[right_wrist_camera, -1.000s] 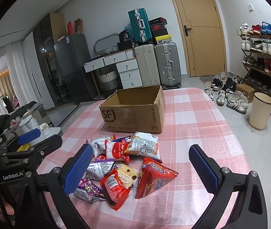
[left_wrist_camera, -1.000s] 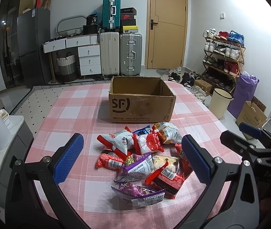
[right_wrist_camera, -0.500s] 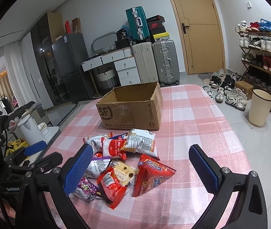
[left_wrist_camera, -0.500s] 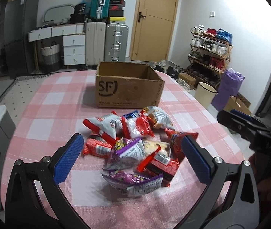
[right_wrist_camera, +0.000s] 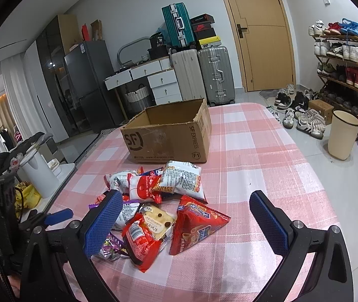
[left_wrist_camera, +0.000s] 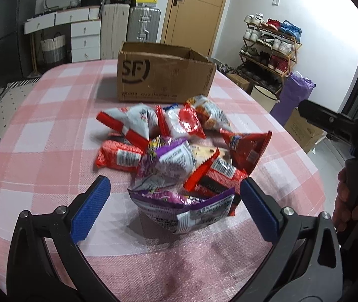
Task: Organize snacks
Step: 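Lower the left tool and grasp the white-and-purple snack bag, then grasp the red triangular snack bag with the right tool while the left tool holds its bag, then carry both held bags over the cardboard box with both tools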
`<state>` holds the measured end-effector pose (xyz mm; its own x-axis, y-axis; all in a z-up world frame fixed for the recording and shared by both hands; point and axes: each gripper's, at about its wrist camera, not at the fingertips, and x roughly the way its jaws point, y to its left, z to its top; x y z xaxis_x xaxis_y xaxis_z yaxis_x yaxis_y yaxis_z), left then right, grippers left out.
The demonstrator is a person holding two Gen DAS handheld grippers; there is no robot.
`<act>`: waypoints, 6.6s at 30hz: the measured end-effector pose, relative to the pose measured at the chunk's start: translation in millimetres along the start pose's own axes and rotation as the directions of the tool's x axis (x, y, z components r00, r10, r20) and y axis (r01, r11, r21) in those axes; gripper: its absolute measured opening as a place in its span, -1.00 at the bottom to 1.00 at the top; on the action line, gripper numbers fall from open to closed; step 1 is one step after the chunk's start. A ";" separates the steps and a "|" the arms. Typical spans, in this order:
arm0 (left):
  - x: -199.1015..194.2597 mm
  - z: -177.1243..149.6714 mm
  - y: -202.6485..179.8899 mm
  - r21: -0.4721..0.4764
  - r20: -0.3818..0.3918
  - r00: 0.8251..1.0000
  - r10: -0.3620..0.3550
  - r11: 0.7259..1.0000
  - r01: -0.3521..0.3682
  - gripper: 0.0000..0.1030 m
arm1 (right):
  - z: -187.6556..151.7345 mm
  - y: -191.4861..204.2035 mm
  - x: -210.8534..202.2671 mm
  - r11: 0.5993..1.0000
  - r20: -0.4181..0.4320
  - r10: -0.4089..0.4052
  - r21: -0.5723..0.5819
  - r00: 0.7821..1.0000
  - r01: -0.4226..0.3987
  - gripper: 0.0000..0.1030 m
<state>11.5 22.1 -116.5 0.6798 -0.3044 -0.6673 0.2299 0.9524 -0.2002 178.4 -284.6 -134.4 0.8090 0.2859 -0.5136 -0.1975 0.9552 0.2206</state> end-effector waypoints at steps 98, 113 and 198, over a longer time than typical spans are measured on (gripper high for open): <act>2.5 -17.8 46.6 -0.061 0.016 0.982 -0.188 0.980 0.189 -0.26 | -42.9 -36.9 112.8 0.975 -0.290 0.067 0.220 0.955 -0.001 0.55; 7.7 -22.6 52.8 -0.084 -0.002 0.981 -0.195 0.977 0.194 -0.26 | -44.2 -21.1 133.8 0.992 -0.327 -0.033 0.108 0.944 0.072 0.46; 144.2 344.7 45.3 0.049 0.040 0.997 -0.069 0.997 0.067 -0.25 | 222.5 36.6 203.8 0.959 -0.075 0.277 -0.040 0.958 -0.281 -0.05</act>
<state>360.0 15.4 25.5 0.6894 -0.3696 -0.6230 0.3088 0.9279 -0.2088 459.2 -208.5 -46.5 0.6787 0.5445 -0.4928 -0.4386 0.8388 0.3227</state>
